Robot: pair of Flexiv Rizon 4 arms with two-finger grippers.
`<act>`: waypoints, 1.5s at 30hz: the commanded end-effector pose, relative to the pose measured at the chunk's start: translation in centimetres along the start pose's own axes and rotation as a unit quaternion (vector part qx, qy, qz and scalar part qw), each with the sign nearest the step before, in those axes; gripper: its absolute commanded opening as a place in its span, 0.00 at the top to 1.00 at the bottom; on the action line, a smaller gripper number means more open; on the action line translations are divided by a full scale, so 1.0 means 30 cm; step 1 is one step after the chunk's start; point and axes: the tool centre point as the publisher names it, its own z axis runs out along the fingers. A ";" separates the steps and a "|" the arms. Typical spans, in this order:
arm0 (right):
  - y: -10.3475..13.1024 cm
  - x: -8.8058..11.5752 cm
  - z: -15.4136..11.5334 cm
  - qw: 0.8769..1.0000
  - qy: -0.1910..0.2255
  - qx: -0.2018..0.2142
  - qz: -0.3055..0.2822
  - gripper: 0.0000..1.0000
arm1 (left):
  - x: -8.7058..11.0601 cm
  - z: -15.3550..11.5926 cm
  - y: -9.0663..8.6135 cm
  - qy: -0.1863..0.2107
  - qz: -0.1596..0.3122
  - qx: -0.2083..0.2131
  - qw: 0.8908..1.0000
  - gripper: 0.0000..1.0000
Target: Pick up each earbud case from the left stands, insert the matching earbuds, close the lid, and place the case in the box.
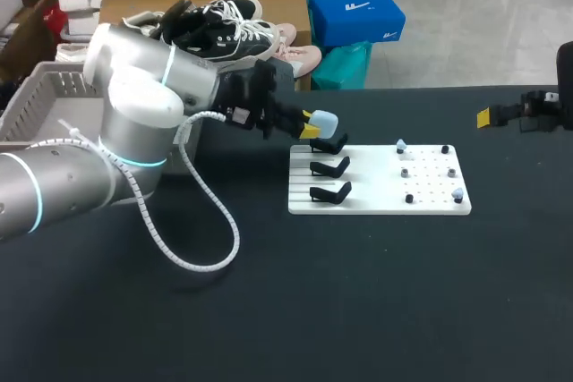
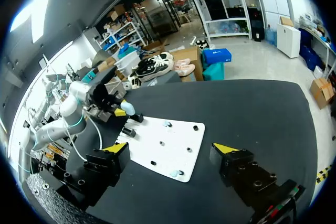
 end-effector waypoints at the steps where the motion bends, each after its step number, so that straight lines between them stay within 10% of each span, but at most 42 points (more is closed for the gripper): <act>1: -0.005 -0.001 0.005 1.000 0.000 -0.002 -0.001 0.00 | -0.020 -0.085 -0.100 -0.030 -0.003 -0.024 0.999 1.00; 23: -0.005 -0.001 0.005 1.000 0.000 -0.002 -0.001 0.00 | -0.125 -0.215 -0.447 -0.156 0.036 -0.033 0.987 1.00; 45: -0.005 -0.001 0.005 1.000 0.000 -0.002 -0.001 0.00 | -0.149 -0.233 -0.506 -0.175 0.081 -0.031 0.981 1.00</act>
